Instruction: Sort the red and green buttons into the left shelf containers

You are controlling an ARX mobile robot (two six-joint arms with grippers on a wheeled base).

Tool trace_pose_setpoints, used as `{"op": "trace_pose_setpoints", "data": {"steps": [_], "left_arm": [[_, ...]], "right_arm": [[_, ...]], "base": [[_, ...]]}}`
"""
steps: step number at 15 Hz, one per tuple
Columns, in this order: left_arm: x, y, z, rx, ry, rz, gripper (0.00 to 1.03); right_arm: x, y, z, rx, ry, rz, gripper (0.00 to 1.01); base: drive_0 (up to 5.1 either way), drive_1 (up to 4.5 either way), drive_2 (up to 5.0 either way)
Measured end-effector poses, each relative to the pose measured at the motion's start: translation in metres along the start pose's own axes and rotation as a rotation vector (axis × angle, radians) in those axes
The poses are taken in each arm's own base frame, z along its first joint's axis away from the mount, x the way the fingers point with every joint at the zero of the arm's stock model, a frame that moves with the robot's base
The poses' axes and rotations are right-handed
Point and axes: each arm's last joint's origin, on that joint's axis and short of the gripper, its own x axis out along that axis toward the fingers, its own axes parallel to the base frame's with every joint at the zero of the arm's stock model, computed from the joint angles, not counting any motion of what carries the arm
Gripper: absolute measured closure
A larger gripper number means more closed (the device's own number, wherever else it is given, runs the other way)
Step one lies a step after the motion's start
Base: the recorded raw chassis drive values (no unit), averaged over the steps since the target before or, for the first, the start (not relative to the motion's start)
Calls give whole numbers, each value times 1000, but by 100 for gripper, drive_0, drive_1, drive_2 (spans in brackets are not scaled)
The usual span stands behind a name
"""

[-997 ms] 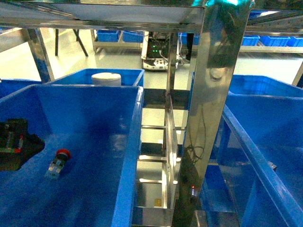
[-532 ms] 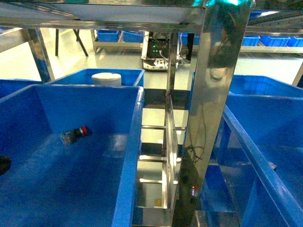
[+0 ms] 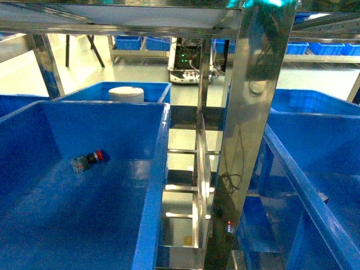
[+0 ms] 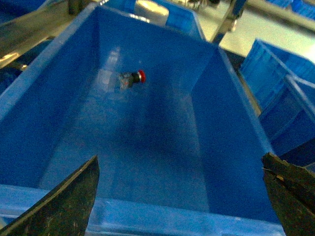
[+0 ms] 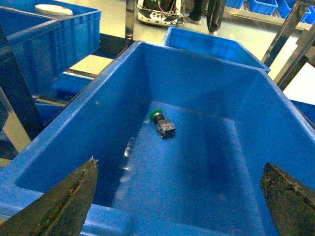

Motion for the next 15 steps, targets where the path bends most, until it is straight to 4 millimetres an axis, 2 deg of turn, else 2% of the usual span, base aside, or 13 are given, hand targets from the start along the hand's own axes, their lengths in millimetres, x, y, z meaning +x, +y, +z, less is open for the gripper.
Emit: {"op": "trace_pose_setpoints", "data": {"steps": [2, 3, 4, 5, 6, 7, 9, 10, 11, 15], "left_arm": [[-3, -1, 1, -53, -31, 11, 5], [-2, -1, 0, -62, -23, 13, 5], [0, 0, -2, -20, -212, -33, 13], [0, 6, -13, 73, -348, -67, 26], [-3, 13, -11, 173, -436, -66, 39], [-3, 19, -9, 221, -455, -11, 51], [3, 19, -19, 279, -421, -40, 77], [3, 20, -20, 283, -426, -35, 88], [3, 21, -21, 284, -434, -30, 101], [6, 22, -27, 286, -433, -32, 101]], "right_arm": [[0, 0, 0, 0, -1, 1, 3], [1, 0, 1, -6, -76, -28, 7], [1, 4, -1, 12, -231, -86, 19], [-2, 7, 3, 58, -313, -84, 32], [0, 9, 1, 100, -286, -83, 45], [0, 11, 1, 118, -285, -79, 58], [1, 23, 3, 130, -285, -50, 84], [1, 22, 3, 133, -282, -65, 95], [1, 21, 3, 136, -281, -79, 99], [1, 22, 3, 137, -281, -78, 99]], "base": [[0, 0, 0], [0, 0, 0], [0, 0, 0], [0, 0, 0], [0, 0, 0], [0, 0, 0], [0, 0, 0], [0, 0, 0], [0, 0, 0], [0, 0, 0]]}}
